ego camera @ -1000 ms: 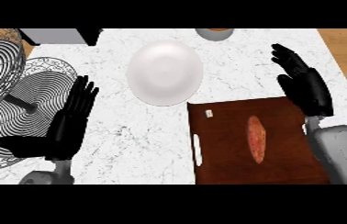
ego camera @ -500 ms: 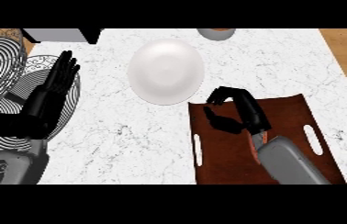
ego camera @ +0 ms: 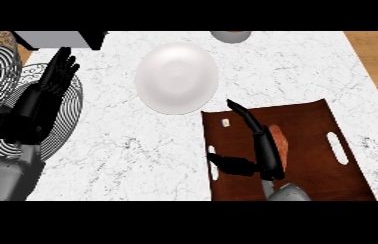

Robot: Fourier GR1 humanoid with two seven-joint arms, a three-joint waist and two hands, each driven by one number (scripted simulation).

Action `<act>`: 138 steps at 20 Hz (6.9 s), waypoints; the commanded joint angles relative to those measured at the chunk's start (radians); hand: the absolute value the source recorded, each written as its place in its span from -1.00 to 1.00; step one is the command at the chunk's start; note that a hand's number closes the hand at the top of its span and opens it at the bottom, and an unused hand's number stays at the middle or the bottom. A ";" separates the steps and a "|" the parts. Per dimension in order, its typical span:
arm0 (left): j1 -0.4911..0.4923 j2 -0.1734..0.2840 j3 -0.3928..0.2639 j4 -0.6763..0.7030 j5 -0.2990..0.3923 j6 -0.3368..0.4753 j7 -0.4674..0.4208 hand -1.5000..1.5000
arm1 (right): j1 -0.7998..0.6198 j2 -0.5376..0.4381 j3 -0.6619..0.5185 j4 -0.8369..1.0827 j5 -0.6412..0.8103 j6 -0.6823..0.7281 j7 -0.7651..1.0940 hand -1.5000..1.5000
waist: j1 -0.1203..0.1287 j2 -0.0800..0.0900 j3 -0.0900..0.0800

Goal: Pick the sweet potato from the tray and place it in the plate

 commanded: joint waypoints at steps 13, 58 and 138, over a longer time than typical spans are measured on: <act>-0.056 -0.002 0.027 0.013 -0.012 -0.021 0.056 0.00 | -0.155 -0.422 0.038 -0.290 0.243 0.434 0.877 -1.00 | -0.003 -0.005 -0.006; -0.008 -0.148 0.152 -0.030 -0.161 -0.154 0.064 0.00 | -0.073 -0.206 -0.088 0.075 0.538 0.788 0.855 1.00 | 0.002 0.001 0.000; -0.168 -0.234 0.144 0.061 -0.207 -0.227 0.059 0.00 | -1.050 0.171 -0.382 1.100 0.103 0.089 0.058 -1.00 | 0.143 0.043 0.000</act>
